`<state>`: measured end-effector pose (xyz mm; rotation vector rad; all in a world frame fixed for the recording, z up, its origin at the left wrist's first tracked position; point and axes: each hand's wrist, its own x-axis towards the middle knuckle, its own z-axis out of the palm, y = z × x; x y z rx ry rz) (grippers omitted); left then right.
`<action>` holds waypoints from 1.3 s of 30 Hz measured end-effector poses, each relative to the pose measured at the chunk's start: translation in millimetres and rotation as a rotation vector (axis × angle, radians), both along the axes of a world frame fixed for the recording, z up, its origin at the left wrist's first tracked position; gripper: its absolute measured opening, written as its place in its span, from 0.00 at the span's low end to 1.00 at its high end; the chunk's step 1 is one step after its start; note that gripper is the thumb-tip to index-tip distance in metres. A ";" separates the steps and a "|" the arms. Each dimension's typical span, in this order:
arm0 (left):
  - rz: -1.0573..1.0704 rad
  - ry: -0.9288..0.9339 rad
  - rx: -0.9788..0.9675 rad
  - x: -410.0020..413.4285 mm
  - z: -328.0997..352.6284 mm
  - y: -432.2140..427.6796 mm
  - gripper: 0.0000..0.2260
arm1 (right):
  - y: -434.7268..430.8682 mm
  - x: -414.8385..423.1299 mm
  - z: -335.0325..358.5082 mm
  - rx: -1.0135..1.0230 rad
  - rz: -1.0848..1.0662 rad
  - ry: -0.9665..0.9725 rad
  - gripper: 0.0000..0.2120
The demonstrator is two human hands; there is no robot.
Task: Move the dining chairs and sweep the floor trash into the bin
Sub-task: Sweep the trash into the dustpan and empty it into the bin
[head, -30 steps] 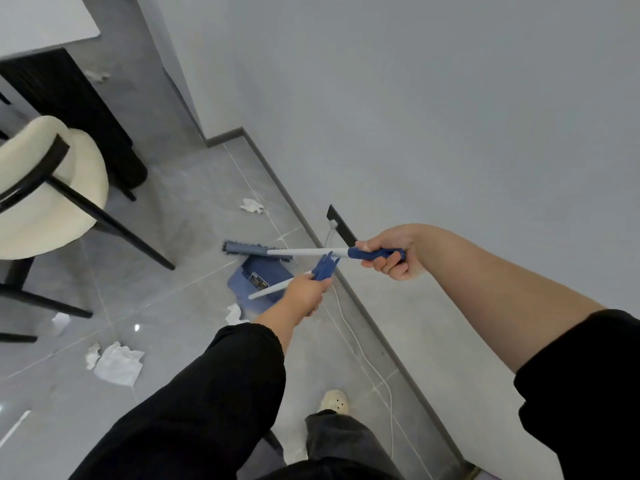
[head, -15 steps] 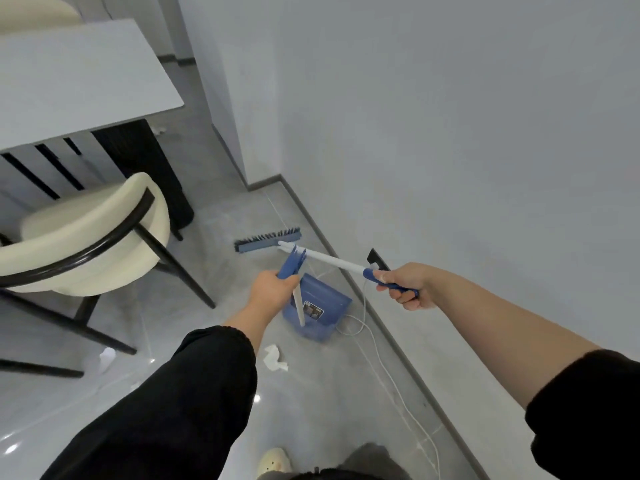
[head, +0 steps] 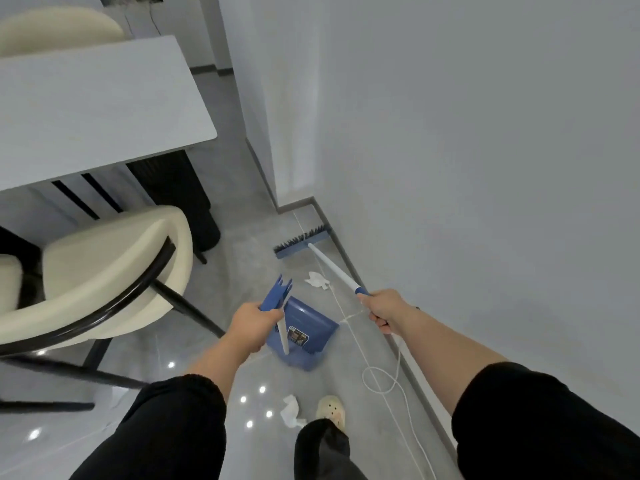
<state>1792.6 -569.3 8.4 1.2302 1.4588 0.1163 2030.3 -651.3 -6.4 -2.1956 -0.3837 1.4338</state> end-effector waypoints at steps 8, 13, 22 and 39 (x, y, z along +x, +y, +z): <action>-0.191 0.227 0.076 8.1 -26.0 87.3 0.07 | 83.2 56.3 -64.8 -0.201 0.334 -0.250 0.17; -0.303 0.442 0.192 6.2 -22.3 118.4 0.07 | 117.2 52.6 -84.0 -0.361 0.506 -0.353 0.13; -0.522 0.456 0.391 -26.4 -37.0 145.0 0.08 | 106.3 -4.2 -120.4 -0.452 0.526 -0.453 0.19; -0.734 0.358 0.597 -123.6 -19.9 131.4 0.05 | -78.2 -164.5 -47.2 -0.298 0.003 -0.104 0.09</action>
